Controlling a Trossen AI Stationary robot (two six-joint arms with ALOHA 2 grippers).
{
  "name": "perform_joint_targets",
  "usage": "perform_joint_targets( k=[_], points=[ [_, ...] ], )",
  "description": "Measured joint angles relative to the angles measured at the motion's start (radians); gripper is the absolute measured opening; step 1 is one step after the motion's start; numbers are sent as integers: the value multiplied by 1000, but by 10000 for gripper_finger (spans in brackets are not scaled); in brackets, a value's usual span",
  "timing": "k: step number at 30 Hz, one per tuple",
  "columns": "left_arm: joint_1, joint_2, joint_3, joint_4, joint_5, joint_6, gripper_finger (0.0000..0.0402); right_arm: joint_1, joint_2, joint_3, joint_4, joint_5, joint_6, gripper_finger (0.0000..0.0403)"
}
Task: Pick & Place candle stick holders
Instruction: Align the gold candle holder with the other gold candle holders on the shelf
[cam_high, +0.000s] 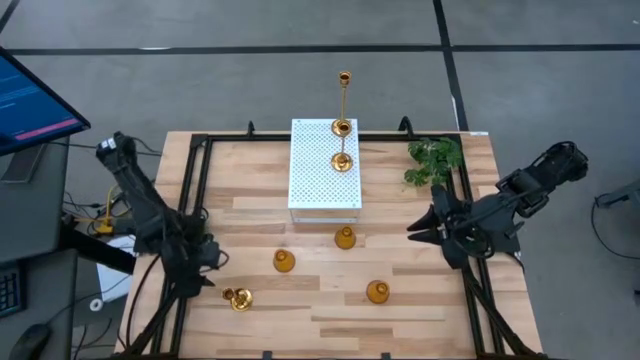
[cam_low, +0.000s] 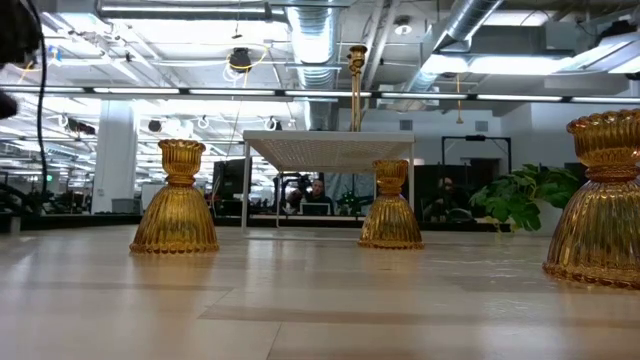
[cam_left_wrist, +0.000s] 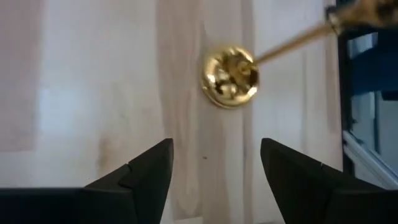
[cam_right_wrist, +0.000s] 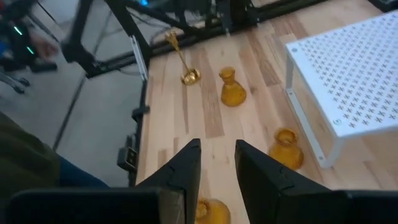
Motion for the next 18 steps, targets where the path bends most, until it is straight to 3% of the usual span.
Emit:
perform_joint_targets(
  k=[6,13,18],
  points=[
    [-111,1,-110,212,-111,-32,242,0,0,0,28,1,5,91],
    [-140,3,-161,279,-374,16,242,-17,0,0,29,28,8,91],
    [-140,20,-216,441,-340,45,242,-24,0,0,46,27,15,91]
  ],
)
